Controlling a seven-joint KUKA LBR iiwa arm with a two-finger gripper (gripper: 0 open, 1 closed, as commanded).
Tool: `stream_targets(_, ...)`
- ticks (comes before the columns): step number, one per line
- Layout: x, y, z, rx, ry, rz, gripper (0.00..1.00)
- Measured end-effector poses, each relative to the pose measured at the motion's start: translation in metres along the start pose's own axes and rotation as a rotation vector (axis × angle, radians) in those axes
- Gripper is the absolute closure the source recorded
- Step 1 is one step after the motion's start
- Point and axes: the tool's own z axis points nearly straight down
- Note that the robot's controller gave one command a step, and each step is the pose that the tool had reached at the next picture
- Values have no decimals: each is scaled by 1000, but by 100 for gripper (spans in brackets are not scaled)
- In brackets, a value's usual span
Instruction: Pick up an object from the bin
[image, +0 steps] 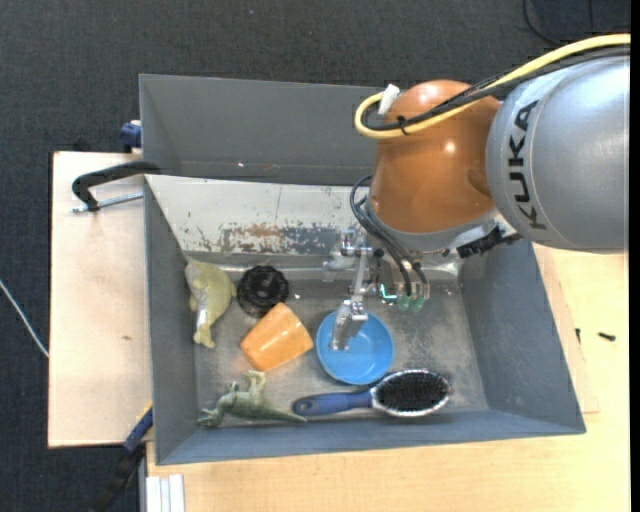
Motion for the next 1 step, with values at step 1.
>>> stream_targets(1, -33, -34, 147, -1, -13, 95, 0)
